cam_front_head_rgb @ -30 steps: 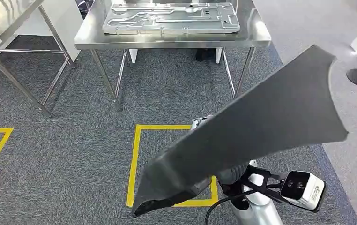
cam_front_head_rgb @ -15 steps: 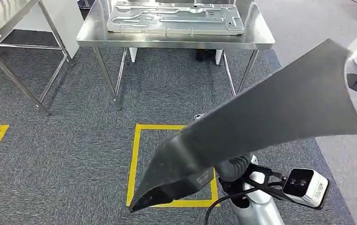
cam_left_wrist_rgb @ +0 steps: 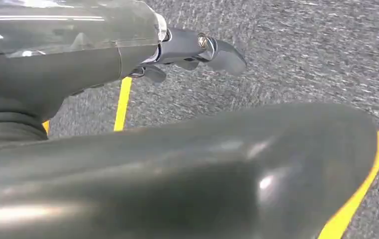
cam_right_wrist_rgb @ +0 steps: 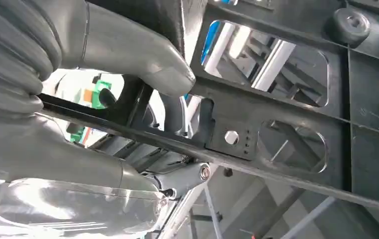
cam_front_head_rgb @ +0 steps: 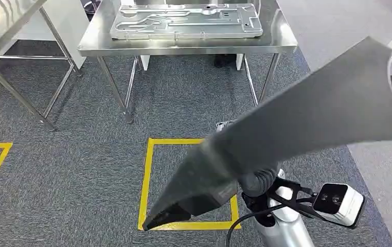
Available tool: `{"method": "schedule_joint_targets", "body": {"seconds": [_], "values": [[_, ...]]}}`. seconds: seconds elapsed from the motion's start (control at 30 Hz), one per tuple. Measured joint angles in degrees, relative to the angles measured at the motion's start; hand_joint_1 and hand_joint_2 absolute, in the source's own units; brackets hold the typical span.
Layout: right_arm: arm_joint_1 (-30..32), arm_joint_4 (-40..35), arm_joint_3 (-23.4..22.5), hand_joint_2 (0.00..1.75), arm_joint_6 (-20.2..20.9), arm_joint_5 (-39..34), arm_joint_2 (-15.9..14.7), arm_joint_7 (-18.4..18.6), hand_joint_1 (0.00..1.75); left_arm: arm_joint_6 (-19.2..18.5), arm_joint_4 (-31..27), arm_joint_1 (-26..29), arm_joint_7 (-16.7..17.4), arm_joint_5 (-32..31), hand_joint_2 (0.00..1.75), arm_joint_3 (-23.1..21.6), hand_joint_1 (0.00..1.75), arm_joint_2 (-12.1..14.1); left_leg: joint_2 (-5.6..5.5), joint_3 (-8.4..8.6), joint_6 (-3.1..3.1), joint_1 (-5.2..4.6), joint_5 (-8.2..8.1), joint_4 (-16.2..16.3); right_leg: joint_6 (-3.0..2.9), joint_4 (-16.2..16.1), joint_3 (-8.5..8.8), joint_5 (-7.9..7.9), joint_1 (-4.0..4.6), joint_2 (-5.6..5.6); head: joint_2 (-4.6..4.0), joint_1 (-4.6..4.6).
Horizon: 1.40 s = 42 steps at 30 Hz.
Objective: Take the parts from the cabinet and place them on the table.
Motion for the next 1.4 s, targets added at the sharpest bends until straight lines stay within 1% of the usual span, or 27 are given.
{"method": "schedule_joint_targets", "body": {"seconds": [0.03,0.1,0.17,0.27,0.33,0.37,0.43,0.47,0.5,0.53,0.6,0.63,0.67,0.77,0.83,0.87,0.93,0.97,1.0,1.07,1.13,1.17,1.2,1.3,1.33,1.37,1.4], "values": [[0.0,0.0,0.0,1.75,0.0,0.0,0.0,0.0,1.50,0.0,0.0,0.0,0.0,0.0,0.00,0.0,0.00,0.0,0.00,1.29,0.07,0.01,2.49,-3.3,0.12,0.1,0.20,-0.23,-0.01,0.13,0.00,0.00],[0.0,0.0,0.0,1.75,0.1,0.0,0.0,0.0,1.50,0.0,0.0,0.0,0.0,0.0,0.00,0.0,0.00,0.1,0.01,6.16,0.42,0.01,8.26,-14.1,0.46,0.5,0.80,-0.88,-0.03,0.18,0.00,0.00],[0.0,0.0,0.0,1.75,0.1,0.0,0.0,0.0,1.50,0.0,0.0,0.0,0.0,0.0,0.00,0.1,0.00,0.1,-0.09,7.53,1.33,-0.32,7.85,-17.3,0.98,1.1,0.48,-1.36,0.39,0.29,0.00,0.00],[0.0,0.0,0.0,1.75,0.2,0.0,0.0,0.0,1.50,0.1,0.0,0.0,0.1,0.0,0.00,0.2,0.00,0.1,-0.19,7.32,2.18,-0.39,7.69,-17.1,1.83,0.7,0.53,-1.40,0.29,0.22,0.00,0.00],[0.0,-0.2,0.0,1.75,0.2,0.0,0.0,0.0,1.50,0.1,0.0,-0.1,0.1,0.0,0.00,0.2,0.00,0.0,-0.15,7.90,2.85,0.05,7.90,-17.7,2.61,2.4,0.17,-2.70,0.20,0.08,0.00,0.02],[-0.1,-0.3,0.0,1.75,0.5,0.0,0.0,0.0,1.50,0.1,0.0,-0.1,0.1,-0.1,0.00,0.2,0.00,0.0,-0.11,7.93,3.14,0.06,7.79,-17.7,2.83,5.8,-1.50,-4.60,0.10,0.08,0.00,0.00],[0.1,-0.4,-0.1,1.75,1.0,0.0,0.0,0.0,1.50,0.1,0.0,-0.2,0.1,-0.4,0.00,0.3,0.00,0.0,-0.11,7.97,3.35,0.00,7.64,-17.7,3.20,15.8,-6.90,-8.74,-0.22,0.08,0.00,0.00],[0.3,-0.4,-0.1,1.75,1.0,0.0,0.0,0.0,1.50,0.1,0.0,-0.2,0.1,-0.4,0.00,0.3,0.00,0.1,-0.11,8.02,3.34,-0.01,7.55,-17.7,3.29,19.3,-9.09,-9.47,-0.32,0.07,0.00,0.00],[0.3,-0.4,-0.2,1.75,1.0,0.0,0.0,0.0,1.50,0.1,0.0,-0.1,0.1,-0.4,0.00,0.3,0.00,0.1,-0.12,8.17,3.33,-0.01,7.42,-17.7,3.32,19.8,-9.86,-8.59,-0.39,0.06,0.00,0.00],[0.3,-0.4,-0.2,1.75,1.0,0.0,0.0,0.0,1.50,0.1,0.0,-0.1,0.1,-0.4,0.00,0.3,0.00,0.1,-0.16,8.42,3.27,-0.01,7.27,-17.7,3.27,17.6,-9.11,-6.48,-0.44,0.06,0.00,0.00],[0.3,-0.5,-0.2,1.75,1.0,0.0,0.0,0.0,1.50,0.1,0.0,-0.1,0.1,-0.4,0.00,0.3,0.00,0.1,-0.29,9.26,2.97,-0.02,6.83,-17.7,2.75,6.9,-4.29,-0.32,-0.44,-0.02,0.00,0.00],[0.2,-0.6,-0.2,1.75,1.1,-0.1,0.0,0.0,1.50,0.1,0.0,-0.2,0.1,-0.4,0.00,0.3,0.00,0.0,-0.28,9.47,2.75,-0.03,6.62,-17.7,2.33,2.3,-2.28,1.32,-0.28,-0.42,0.00,0.02],[0.2,-0.7,-0.2,1.75,1.3,-0.5,0.0,0.0,1.50,0.1,0.0,-0.3,0.1,-0.4,0.00,0.3,0.00,0.0,-0.11,9.51,2.33,-0.47,6.34,-17.5,2.16,1.2,-1.92,0.46,0.25,-0.68,0.00,0.02],[0.1,-0.7,-0.3,1.75,1.9,-1.7,0.0,0.0,1.50,0.1,0.0,-0.2,0.3,-0.4,0.00,0.3,0.00,0.0,0.52,9.65,1.36,-0.20,6.13,-17.9,1.42,1.4,-2.15,0.44,0.49,0.23,0.00,0.00],[0.1,-0.7,-0.3,1.75,2.1,-2.1,0.0,0.0,1.50,0.1,0.0,-0.4,0.3,-0.4,0.00,0.4,0.00,0.1,0.47,9.84,0.69,0.00,5.37,-17.1,0.75,0.3,-1.29,0.84,-0.15,0.62,0.00,0.00],[-0.1,-0.7,-0.3,1.75,2.2,-2.4,0.0,0.0,1.50,0.1,0.0,-0.4,0.3,-0.4,0.00,0.4,0.00,0.1,0.30,8.79,0.51,-0.01,3.89,-14.7,0.43,0.2,-1.03,0.74,-0.22,0.75,0.00,0.00],[-0.3,-0.6,-0.3,1.75,2.2,-2.6,0.0,0.0,1.50,0.1,0.0,-0.4,0.3,-0.4,0.00,0.4,0.00,0.1,0.27,3.84,0.14,0.05,-0.50,-5.1,0.06,0.3,-0.92,0.55,-0.10,1.17,0.00,-0.02],[-0.3,-0.5,-0.3,1.75,2.2,-2.7,0.0,0.0,1.50,0.1,0.0,-0.4,0.3,-0.4,0.00,0.4,0.00,0.1,0.27,1.37,-0.01,0.05,-1.82,-0.8,0.01,0.4,-0.92,0.45,-0.03,1.54,0.00,-0.02],[-0.3,-0.4,-0.3,1.75,2.2,-2.8,0.0,0.0,1.50,0.1,0.0,-0.3,0.4,-0.4,0.00,0.4,0.00,0.1,0.27,0.28,-0.06,0.06,-1.50,0.6,0.03,0.4,-0.88,0.35,-0.02,1.96,0.00,-0.02],[-0.3,-0.3,-0.3,1.75,2.2,-2.8,0.0,0.0,1.50,0.1,0.0,-0.1,0.4,-0.4,0.00,0.4,0.00,0.1,0.11,2.01,0.05,0.08,2.80,-4.4,0.22,0.7,-0.60,0.03,-0.03,3.01,0.00,-0.02],[-0.3,-0.3,-0.3,1.75,2.2,-2.8,0.0,0.0,1.50,0.1,0.0,-0.2,0.4,-0.4,0.00,0.5,0.00,0.2,-0.71,6.94,0.57,0.09,8.52,-15.4,0.42,1.0,-0.03,-0.58,-0.03,3.47,0.00,-0.02],[-0.3,-0.3,-0.3,1.75,2.1,-2.6,0.0,0.0,1.50,0.1,0.0,-0.2,0.5,-0.4,0.00,0.5,0.00,0.3,-1.22,7.68,1.16,0.03,7.24,-16.3,0.63,1.0,-0.02,-0.73,0.03,3.56,0.00,0.00],[-0.4,-0.3,-0.3,1.75,2.0,-2.4,0.0,0.0,1.50,0.1,0.0,-0.2,0.5,-0.4,0.00,0.5,0.00,0.3,-1.32,7.61,1.20,-0.22,7.31,-17.0,0.82,1.2,-0.16,-0.82,0.33,3.70,0.00,0.00],[-0.5,-0.3,-0.3,1.75,1.4,-1.6,0.0,0.0,1.50,0.1,0.0,-0.7,0.4,-0.4,0.00,0.8,0.00,0.3,-1.24,7.70,2.38,-0.17,7.59,-17.2,2.02,1.1,-0.29,-0.90,0.19,4.12,0.00,0.00],[-0.5,-0.3,-0.3,1.75,1.2,-1.6,0.0,0.0,1.50,0.1,0.0,-0.6,0.5,-0.5,0.00,0.8,0.00,0.2,-0.94,8.12,2.70,0.17,7.79,-17.6,2.28,1.5,-0.22,-1.39,0.02,3.39,0.00,0.00],[-0.7,-0.3,-0.3,1.75,1.1,-1.6,0.0,0.0,1.50,0.1,0.0,-0.4,0.4,-0.5,0.00,0.8,0.00,0.2,-0.77,8.33,3.09,0.15,7.66,-17.7,2.58,3.7,-1.11,-2.69,0.23,1.73,0.00,0.02],[-0.8,-0.3,-0.3,1.75,1.0,-1.5,0.0,0.0,1.50,0.1,0.0,-0.3,0.4,-0.5,0.00,0.8,0.00,0.2,-0.59,8.35,3.33,0.14,7.56,-17.7,2.82,7.6,-3.17,-4.69,0.06,0.92,0.00,0.00]]}}
